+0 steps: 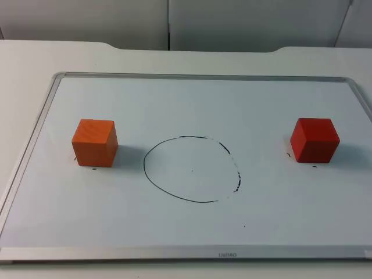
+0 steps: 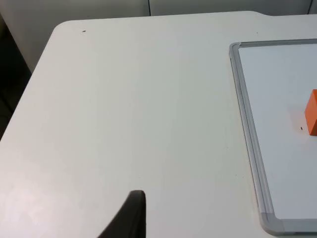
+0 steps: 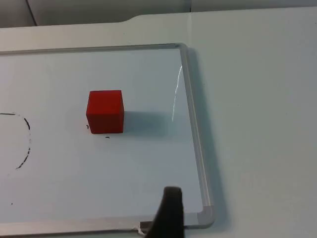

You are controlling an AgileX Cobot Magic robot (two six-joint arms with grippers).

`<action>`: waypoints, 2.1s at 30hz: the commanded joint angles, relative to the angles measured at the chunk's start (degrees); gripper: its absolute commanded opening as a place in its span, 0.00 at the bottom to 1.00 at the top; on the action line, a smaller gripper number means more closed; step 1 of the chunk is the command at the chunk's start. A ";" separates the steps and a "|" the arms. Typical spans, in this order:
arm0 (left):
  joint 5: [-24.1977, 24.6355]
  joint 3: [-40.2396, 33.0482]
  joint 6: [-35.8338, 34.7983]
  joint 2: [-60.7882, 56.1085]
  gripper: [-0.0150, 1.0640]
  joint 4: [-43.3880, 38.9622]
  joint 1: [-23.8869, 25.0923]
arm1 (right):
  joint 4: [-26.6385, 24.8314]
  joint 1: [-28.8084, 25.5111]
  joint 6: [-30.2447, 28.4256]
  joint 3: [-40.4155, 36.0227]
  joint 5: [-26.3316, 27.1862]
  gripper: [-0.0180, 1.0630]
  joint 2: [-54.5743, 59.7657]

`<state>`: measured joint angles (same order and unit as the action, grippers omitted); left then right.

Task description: Pick up one cube with the left hand and another cube with the right hand. First place the cube in the right hand at the target position, then stack the cube in the left hand on top.

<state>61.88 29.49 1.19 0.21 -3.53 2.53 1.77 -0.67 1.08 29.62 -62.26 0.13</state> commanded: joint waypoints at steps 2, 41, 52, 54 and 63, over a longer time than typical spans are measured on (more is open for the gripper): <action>-0.22 -0.20 -0.32 -0.21 0.99 0.15 -0.37 | -0.12 0.10 -0.10 -0.42 0.52 0.72 -0.13; -0.22 -0.20 -0.20 -0.21 0.99 0.15 -0.37 | -1.77 0.10 -3.14 11.16 6.45 0.99 22.34; -0.22 -0.20 -0.20 -0.21 0.99 0.15 -0.37 | -6.21 0.10 -6.42 24.71 6.34 0.95 51.02; -0.22 -0.20 -0.20 -0.21 0.99 0.15 -0.37 | -6.65 0.10 -7.27 26.24 6.34 0.95 53.48; -0.22 -0.20 -0.20 -0.21 0.99 0.15 -0.37 | -5.90 4.92 -6.57 32.38 8.73 0.94 70.10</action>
<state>61.88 29.49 1.19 0.21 -3.53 2.53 -4.24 3.79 -5.31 61.32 -54.45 69.78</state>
